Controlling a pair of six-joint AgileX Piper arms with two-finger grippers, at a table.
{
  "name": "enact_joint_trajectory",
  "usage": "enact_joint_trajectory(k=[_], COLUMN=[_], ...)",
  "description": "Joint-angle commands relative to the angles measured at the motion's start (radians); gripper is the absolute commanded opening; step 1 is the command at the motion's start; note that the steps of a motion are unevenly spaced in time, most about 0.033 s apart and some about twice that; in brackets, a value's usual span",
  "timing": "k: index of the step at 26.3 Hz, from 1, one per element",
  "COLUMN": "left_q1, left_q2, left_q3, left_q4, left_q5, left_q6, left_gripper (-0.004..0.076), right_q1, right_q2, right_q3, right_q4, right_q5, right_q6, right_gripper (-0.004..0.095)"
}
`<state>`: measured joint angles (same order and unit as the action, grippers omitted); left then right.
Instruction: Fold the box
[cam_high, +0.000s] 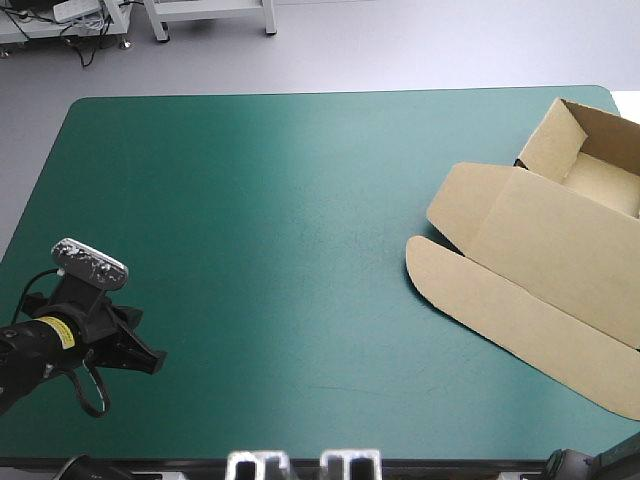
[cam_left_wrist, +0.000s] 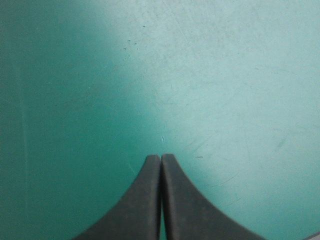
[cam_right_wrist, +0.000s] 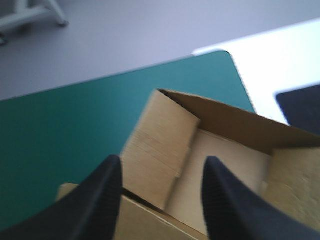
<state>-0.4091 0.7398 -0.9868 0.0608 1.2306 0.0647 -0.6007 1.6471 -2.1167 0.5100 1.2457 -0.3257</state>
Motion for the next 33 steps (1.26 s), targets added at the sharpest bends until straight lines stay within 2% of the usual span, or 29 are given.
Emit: enact_joint_trajectory(k=[1,2,5,8,11,15,16,18,25,33], left_q1=[-0.002,-0.002,-0.002,-0.002,-0.002,-0.002,-0.002,-0.002,-0.002,-0.002], left_q2=[-0.001,-0.001,-0.001,-0.001,0.001,0.001,0.001,0.001,0.001,0.001], left_q3=[-0.023,-0.023,-0.023,-0.023,-0.023,-0.023,-0.023,-0.023,-0.023,0.049], left_q4=[-0.026,-0.026,-0.035,-0.035,-0.035,-0.035,-0.035,-0.035,-0.061,-0.180], left_q5=[-0.072,-0.072,-0.074,-0.105,-0.149,-0.167,-0.167,-0.162,-0.146,-0.145], left_q6=[-0.007,-0.007,-0.007,-0.007,-0.007,-0.007,-0.007,-0.007,-0.007,-0.007], left_gripper=[-0.0010,-0.0010,-0.0010,-0.0010,-0.0010,-0.0010,-0.0010,-0.0010,-0.0010,-0.0010], right_q1=[0.046,0.086,0.231,0.430,0.551,0.680,0.700,0.721,0.725,0.725], right_q2=[-0.122,-0.146,-0.191,-0.239,-0.286,-0.378,-0.415,-0.469,-0.709,-0.902], right_q3=[-0.029,-0.029,-0.027,-0.012,0.047,0.181,0.246,0.363,0.860,1.234], right_q4=[0.218,0.226,0.153,0.042,-0.036,-0.236,-0.291,-0.330,-0.316,-0.315], right_q5=[0.003,0.003,0.003,0.003,0.003,0.003,0.003,0.003,0.003,-0.001], right_q6=[-0.066,-0.091,-0.081,-0.047,-0.047,-0.041,-0.003,0.057,0.035,0.037], right_gripper=[0.0037,-0.0009,-0.0019,-0.0019,-0.0019,-0.0019,-0.0019,-0.0019,-0.0019,-0.0019])
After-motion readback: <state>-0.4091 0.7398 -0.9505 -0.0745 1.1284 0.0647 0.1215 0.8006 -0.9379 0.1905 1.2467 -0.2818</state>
